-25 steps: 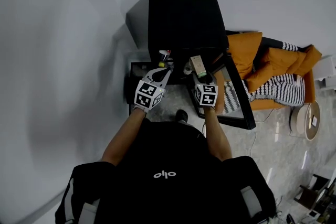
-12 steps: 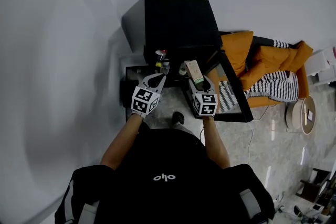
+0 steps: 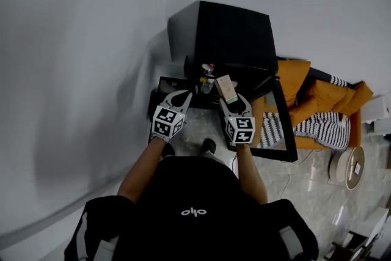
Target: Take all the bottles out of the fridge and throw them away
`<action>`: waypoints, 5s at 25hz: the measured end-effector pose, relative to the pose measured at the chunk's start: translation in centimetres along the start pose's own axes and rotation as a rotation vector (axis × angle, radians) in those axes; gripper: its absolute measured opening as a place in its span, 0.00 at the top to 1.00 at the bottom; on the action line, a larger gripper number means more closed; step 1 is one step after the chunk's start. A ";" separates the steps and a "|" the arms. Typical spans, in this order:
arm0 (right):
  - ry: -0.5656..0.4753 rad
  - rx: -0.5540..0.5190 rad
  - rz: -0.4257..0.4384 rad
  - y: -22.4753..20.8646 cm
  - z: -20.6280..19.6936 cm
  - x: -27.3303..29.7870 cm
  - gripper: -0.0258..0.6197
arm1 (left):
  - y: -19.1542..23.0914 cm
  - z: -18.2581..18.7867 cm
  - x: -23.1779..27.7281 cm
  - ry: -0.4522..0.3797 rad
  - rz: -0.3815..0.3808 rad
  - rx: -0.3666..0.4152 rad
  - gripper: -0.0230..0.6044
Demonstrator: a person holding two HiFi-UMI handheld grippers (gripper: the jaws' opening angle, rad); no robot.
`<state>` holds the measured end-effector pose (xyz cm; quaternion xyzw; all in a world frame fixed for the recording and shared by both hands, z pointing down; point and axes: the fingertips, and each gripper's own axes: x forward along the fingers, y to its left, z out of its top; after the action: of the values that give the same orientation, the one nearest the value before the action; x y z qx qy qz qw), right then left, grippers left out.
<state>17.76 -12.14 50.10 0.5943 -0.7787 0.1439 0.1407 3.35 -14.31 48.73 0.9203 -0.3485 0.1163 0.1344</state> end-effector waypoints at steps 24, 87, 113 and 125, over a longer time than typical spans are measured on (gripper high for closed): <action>0.086 -0.182 0.490 20.1 0.8 11.1 0.55 | 12.9 -4.5 -15.8 -0.079 0.495 -0.185 0.96; 0.323 0.032 0.385 26.0 -38.8 39.1 0.50 | 28.9 -37.3 -3.0 0.118 0.402 -0.301 0.96; 0.031 0.112 0.149 13.0 -7.3 15.5 0.95 | 13.5 -13.2 -2.1 0.012 0.178 -0.188 0.96; -0.045 0.134 0.062 5.4 1.6 5.2 0.95 | 3.8 -1.4 1.9 -0.043 0.071 -0.109 0.96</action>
<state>11.13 -15.95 50.35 0.5811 -0.7882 0.1868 0.0786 2.00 -17.79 51.25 0.9009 -0.3897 0.0823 0.1726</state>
